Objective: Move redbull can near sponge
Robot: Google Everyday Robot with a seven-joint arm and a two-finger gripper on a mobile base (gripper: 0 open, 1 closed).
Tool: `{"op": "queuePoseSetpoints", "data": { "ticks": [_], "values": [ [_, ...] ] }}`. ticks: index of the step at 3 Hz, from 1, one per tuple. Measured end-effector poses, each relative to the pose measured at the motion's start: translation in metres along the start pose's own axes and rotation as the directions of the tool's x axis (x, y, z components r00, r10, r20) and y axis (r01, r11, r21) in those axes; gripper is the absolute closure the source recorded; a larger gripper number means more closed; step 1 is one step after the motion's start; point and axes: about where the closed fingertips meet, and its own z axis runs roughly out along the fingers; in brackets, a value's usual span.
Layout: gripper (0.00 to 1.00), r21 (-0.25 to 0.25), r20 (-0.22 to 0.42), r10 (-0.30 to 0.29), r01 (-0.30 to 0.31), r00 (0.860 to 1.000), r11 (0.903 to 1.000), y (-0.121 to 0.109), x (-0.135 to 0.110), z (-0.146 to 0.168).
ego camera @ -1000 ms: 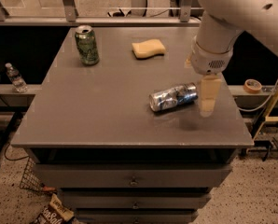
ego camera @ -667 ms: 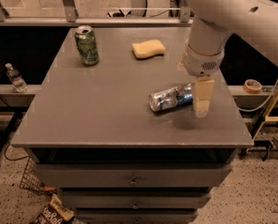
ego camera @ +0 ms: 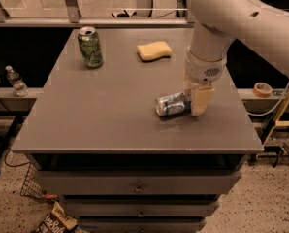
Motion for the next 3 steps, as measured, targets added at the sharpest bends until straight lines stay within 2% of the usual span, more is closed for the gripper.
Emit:
{"op": "queuePoseSetpoints", "data": {
  "ticks": [1,2,3],
  "values": [
    [0.64,0.005,0.017,0.008,-0.008,1.000,1.0000,-0.002,0.003,-0.003],
    [0.88,0.055,0.052,0.062,-0.065,0.997,0.9964,-0.015,0.022,-0.020],
    [1.00,0.159,0.125,0.116,-0.135,0.985,0.9780,-0.044,0.042,-0.059]
  ]
}}
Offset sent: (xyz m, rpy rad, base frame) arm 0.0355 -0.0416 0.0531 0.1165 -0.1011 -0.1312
